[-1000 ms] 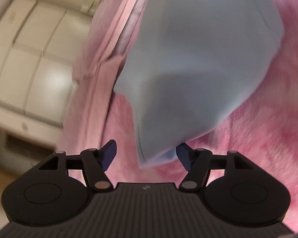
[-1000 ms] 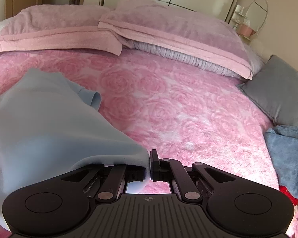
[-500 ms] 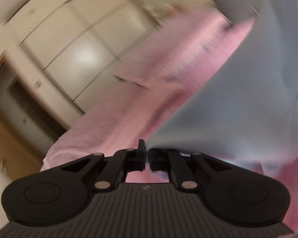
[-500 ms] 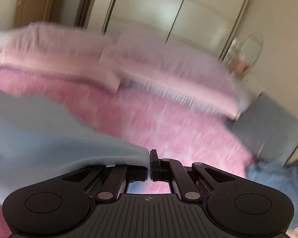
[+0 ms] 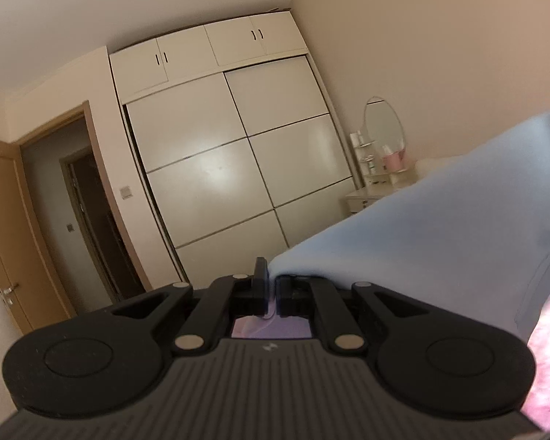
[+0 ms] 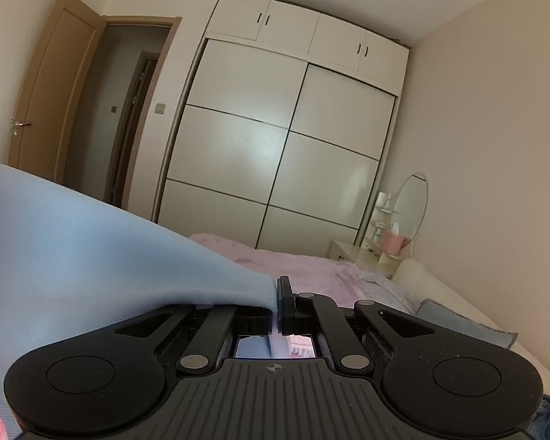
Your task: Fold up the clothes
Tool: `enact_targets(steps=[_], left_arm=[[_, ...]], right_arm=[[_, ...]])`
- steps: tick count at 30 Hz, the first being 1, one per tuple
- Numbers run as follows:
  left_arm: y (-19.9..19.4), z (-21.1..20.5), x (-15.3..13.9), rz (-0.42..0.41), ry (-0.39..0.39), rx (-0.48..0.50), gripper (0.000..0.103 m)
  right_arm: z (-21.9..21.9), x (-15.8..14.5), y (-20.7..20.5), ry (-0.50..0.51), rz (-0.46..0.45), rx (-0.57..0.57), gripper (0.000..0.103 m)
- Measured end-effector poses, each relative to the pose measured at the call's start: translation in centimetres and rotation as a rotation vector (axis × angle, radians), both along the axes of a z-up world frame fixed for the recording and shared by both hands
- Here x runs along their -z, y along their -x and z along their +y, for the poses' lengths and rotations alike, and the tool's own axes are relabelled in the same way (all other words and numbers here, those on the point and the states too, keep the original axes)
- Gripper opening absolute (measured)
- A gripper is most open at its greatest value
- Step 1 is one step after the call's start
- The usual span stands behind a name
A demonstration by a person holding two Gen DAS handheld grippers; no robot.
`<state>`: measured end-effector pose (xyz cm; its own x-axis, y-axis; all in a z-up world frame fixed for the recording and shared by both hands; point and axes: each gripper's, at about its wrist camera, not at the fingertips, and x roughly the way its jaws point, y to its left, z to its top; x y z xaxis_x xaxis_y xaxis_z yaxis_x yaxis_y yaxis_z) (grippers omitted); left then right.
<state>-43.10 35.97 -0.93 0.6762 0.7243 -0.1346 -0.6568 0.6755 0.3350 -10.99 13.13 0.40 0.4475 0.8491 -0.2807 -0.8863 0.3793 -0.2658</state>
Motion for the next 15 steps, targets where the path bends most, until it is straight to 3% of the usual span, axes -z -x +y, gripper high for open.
enact_targets(steps=[3, 10, 15], left_arm=[[2.2, -1.3, 0.0, -0.003, 0.067, -0.001, 0.004], [5.2, -1.3, -0.2, -0.006, 0.223, -0.034, 0.004], [7.3, -1.4, -0.4, -0.008, 0.334, -0.057, 0.004]], right_arm=[[-1.3, -2.7, 1.1, -0.019, -0.003, -0.008, 0.0], [-3.4, -0.6, 3.8, 0.18, 0.043, -0.038, 0.0], [-0.8, 0.2, 3.7, 0.265, 0.04, -0.063, 0.0]])
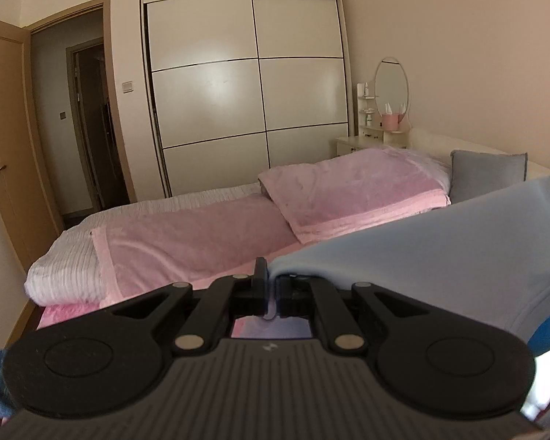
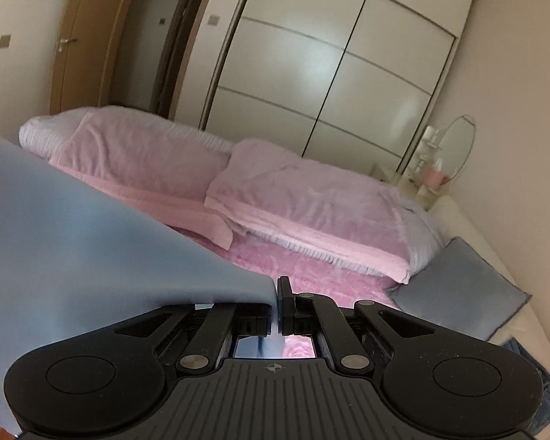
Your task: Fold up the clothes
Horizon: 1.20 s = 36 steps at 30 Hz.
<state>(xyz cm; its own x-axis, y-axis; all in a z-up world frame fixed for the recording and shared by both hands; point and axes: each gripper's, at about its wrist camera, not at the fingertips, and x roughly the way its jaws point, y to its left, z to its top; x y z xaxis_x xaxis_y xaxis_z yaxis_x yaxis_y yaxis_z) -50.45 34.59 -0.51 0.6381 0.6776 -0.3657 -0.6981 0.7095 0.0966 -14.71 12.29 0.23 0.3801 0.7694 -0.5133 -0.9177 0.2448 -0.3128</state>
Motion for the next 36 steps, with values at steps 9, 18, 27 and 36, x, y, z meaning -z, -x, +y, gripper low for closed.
enact_targets(steps=[9, 18, 27, 36], left_arm=[[-15.9, 17.2, 9.3, 0.191, 0.239, -0.071, 0.039], [-17.8, 18.4, 22.6, 0.375, 0.531, -0.238, 0.032], [-15.8, 9.2, 30.2, 0.391, 0.806, -0.276, 0.032], [-15.5, 4.0, 32.7, 0.378, 0.888, -0.291, 0.032]], right_arm=[[15.9, 5.1, -12.8, 0.135, 0.155, 0.084, 0.001], [20.5, 19.3, -19.5, 0.393, 0.334, 0.221, 0.065], [9.2, 27.2, -15.2, 0.456, 0.796, 0.229, 0.065], [9.5, 31.7, -11.0, 0.378, 0.949, 0.206, 0.064]])
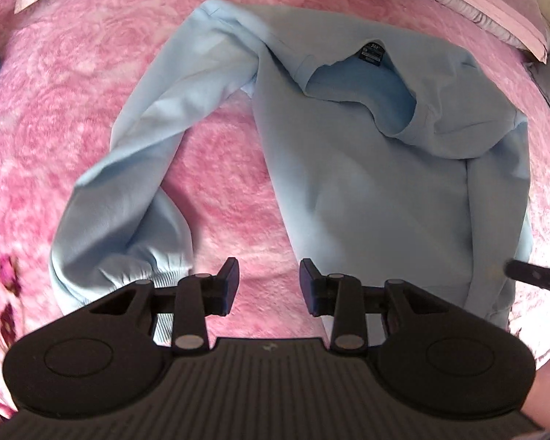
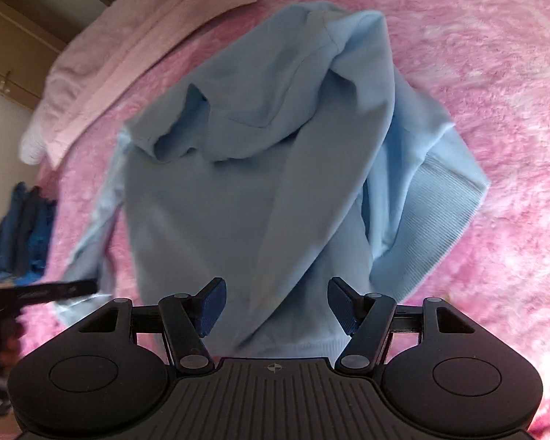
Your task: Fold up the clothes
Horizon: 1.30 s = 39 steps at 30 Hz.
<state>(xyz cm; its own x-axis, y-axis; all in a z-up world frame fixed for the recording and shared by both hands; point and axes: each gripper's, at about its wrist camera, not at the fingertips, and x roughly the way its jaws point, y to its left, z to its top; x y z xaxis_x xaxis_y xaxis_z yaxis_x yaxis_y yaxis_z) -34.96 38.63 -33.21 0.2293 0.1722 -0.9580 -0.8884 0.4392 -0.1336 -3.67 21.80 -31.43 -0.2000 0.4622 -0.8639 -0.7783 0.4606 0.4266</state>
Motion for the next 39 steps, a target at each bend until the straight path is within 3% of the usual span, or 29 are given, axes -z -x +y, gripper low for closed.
enact_targets(steps=[1, 2, 5, 7, 10, 16, 18, 19, 20, 21, 23, 27, 31, 35, 38, 39], left_arm=[[0.1, -0.1, -0.1, 0.001, -0.005, -0.006, 0.032], [0.1, -0.2, -0.2, 0.006, -0.013, -0.012, 0.032], [0.5, -0.5, -1.1, 0.022, -0.052, -0.03, 0.032], [0.8, -0.8, -2.0, 0.025, -0.089, -0.045, 0.032], [1.5, -1.0, -3.1, 0.054, -0.146, -0.074, 0.032], [2.2, -1.1, -3.0, 0.167, -0.249, -0.102, 0.036], [2.6, -0.9, -2.2, 0.211, -0.271, -0.117, 0.041], [3.0, -0.7, -1.7, 0.229, -0.276, -0.128, 0.042], [3.3, -0.4, -1.1, 0.248, -0.281, -0.138, 0.045], [3.6, -0.2, -0.6, 0.266, -0.287, -0.148, 0.048], [4.3, 0.3, 0.5, 0.303, -0.297, -0.169, 0.049], [5.4, 1.6, 3.2, 0.376, -0.317, -0.201, 0.056], [6.4, 3.1, 4.8, 0.357, -0.295, -0.251, 0.056], [7.2, 3.0, 2.9, 0.29, -0.331, -0.308, 0.056], [8.1, 2.6, 1.7, 0.237, -0.337, -0.32, 0.072], [8.3, 2.7, 2.0, 0.237, -0.322, -0.317, 0.073]], right_arm=[[0.4, 0.7, -0.2, 0.009, -0.008, 0.021, 0.046], [0.8, 1.1, -0.7, 0.019, -0.004, 0.031, 0.0], [1.6, 0.3, -3.2, -0.007, 0.019, 0.034, 0.0], [1.5, -2.9, -6.2, -0.095, -0.025, 0.042, 0.0], [1.2, -7.8, -12.0, -0.178, -0.168, 0.122, 0.0], [0.2, -12.3, -21.4, -0.132, -0.532, 0.347, 0.001], [-0.1, -13.8, -24.5, -0.115, -0.653, 0.422, 0.013], [-0.2, -14.5, -26.0, -0.106, -0.713, 0.46, 0.043], [-0.8, -14.0, -26.0, -0.097, -0.702, 0.461, 0.075], [-1.5, -12.9, -25.3, -0.087, -0.659, 0.446, 0.077], [-2.9, -10.7, -23.9, -0.066, -0.571, 0.416, 0.077], [-4.5, -4.3, -18.8, 0.069, -0.382, 0.303, 0.077], [-5.3, 0.2, -13.4, 0.173, -0.239, 0.259, 0.077], [-4.8, 0.7, -11.3, 0.191, -0.183, 0.27, 0.077], [-3.9, 0.3, -10.6, 0.201, -0.189, 0.287, 0.077], [-3.5, 0.3, -10.4, 0.197, -0.185, 0.297, 0.077]])
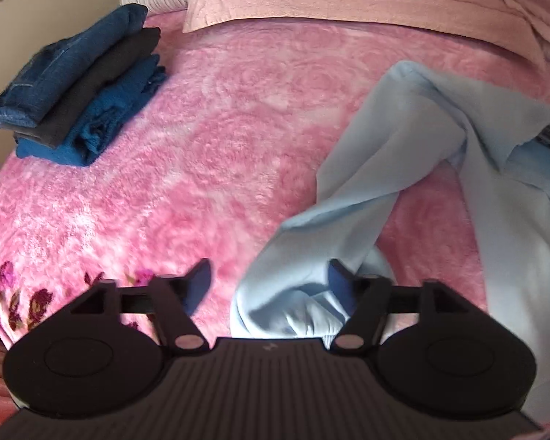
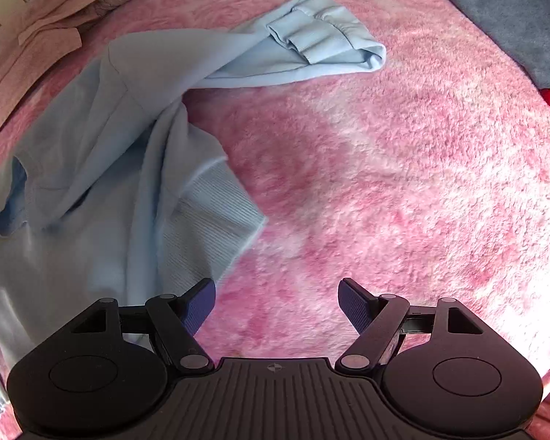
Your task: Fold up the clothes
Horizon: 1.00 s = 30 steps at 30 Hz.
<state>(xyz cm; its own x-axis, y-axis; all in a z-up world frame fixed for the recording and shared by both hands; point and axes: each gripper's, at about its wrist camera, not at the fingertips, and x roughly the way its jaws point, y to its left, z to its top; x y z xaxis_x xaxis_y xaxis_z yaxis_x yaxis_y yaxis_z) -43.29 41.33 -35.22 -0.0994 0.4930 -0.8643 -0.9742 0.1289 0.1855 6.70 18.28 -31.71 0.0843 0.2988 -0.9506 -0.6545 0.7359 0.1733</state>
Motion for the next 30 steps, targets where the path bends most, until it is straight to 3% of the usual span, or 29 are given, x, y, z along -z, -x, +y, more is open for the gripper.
enact_targets(steps=[3, 4, 5, 6, 8, 11, 15, 16, 18, 19, 20, 21, 24, 26, 28, 30], left_arm=[[0.7, 0.7, 2.0, -0.001, 0.077, 0.008, 0.068], [1.0, 1.1, 2.6, -0.032, 0.103, 0.015, 0.052], [1.3, 1.5, 3.1, -0.066, 0.124, 0.026, 0.025], [1.1, 1.8, 2.9, -0.077, 0.121, 0.046, 0.011], [0.4, 2.6, 1.9, -0.063, 0.087, 0.091, 0.007], [-0.3, 5.1, -1.8, 0.054, -0.131, 0.198, 0.006], [1.7, 11.2, -8.8, 0.154, -0.449, 0.15, 0.008], [2.1, 12.5, -10.0, 0.174, -0.499, 0.133, 0.009], [2.3, 14.3, -10.9, 0.233, -0.541, 0.13, 0.023], [2.1, 14.4, -10.4, 0.246, -0.514, 0.138, 0.029], [1.9, 14.1, -9.6, 0.247, -0.468, 0.143, 0.043], [1.7, 13.9, -8.8, 0.248, -0.422, 0.147, 0.048], [1.8, 11.5, -6.0, 0.176, -0.261, 0.148, 0.048], [2.1, 8.0, -3.8, 0.044, -0.112, 0.135, 0.048], [2.3, 3.5, -1.6, -0.187, 0.063, 0.108, 0.048], [1.3, -0.6, 0.4, -0.36, 0.191, 0.083, 0.048]], right_arm=[[0.8, 0.0, 0.7, 0.003, 0.002, 0.016, 0.077], [1.1, 0.0, 0.9, 0.005, 0.003, 0.02, 0.077], [1.4, 0.0, 1.2, 0.006, 0.003, 0.025, 0.077], [1.7, 0.0, 1.4, 0.008, 0.004, 0.029, 0.077], [2.0, -0.1, 1.8, 0.011, 0.002, 0.034, 0.077], [2.2, -0.7, 2.1, 0.011, -0.009, 0.032, 0.077], [1.9, -2.3, 2.1, -0.021, -0.033, 0.044, 0.077], [1.7, -2.7, 2.1, -0.029, -0.041, 0.048, 0.077], [1.3, -3.6, 2.1, -0.05, -0.052, 0.058, 0.077], [1.1, -3.9, 2.1, -0.058, -0.057, 0.064, 0.077], [0.8, -4.1, 2.2, -0.064, -0.062, 0.07, 0.077], [0.5, -4.1, 2.1, -0.068, -0.063, 0.075, 0.077], [-0.7, -4.1, 1.8, -0.078, -0.061, 0.088, 0.077], [-1.4, -4.1, 1.7, -0.084, -0.06, 0.096, 0.077], [-2.1, -4.1, 1.4, -0.111, -0.047, 0.089, 0.077], [-2.4, -3.9, 1.0, -0.148, -0.035, 0.063, 0.077]])
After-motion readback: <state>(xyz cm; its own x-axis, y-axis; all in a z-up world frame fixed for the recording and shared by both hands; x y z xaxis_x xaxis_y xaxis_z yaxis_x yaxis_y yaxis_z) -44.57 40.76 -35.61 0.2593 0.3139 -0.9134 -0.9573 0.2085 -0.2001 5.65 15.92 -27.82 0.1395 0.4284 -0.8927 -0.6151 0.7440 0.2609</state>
